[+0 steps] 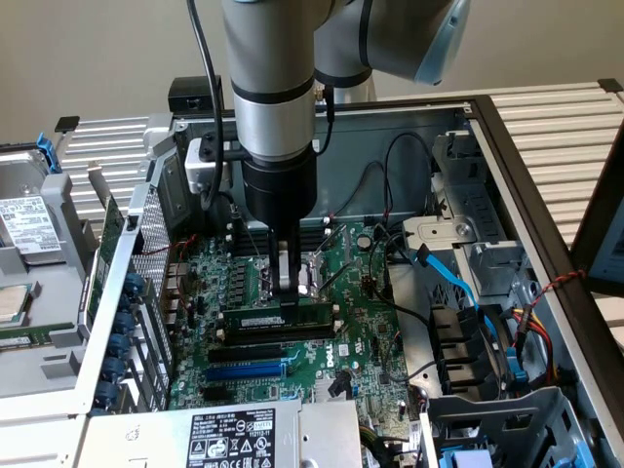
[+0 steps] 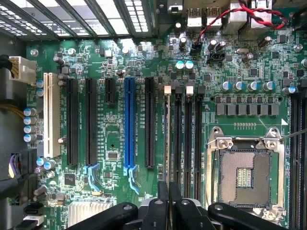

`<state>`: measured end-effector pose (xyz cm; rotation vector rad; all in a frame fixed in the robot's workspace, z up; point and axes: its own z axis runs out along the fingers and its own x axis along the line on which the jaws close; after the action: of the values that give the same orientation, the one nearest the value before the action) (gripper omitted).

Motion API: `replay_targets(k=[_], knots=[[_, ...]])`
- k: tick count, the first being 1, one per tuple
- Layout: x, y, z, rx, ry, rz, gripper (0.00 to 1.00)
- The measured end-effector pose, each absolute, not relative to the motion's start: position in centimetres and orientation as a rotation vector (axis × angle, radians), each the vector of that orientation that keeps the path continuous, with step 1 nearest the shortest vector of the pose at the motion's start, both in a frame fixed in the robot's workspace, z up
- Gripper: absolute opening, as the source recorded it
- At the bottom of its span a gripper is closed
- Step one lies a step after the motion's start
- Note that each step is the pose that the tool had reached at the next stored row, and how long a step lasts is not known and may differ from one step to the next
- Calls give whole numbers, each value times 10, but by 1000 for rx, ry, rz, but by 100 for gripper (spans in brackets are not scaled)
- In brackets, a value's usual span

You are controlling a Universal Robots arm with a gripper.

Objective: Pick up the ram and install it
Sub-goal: 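Insert the ram into the slot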

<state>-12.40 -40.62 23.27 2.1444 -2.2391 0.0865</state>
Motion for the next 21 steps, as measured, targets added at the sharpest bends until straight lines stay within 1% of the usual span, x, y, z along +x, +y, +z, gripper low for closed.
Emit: replay_targets(k=[21], knots=[[-123,-406,231,2152,-2238,101,13]])
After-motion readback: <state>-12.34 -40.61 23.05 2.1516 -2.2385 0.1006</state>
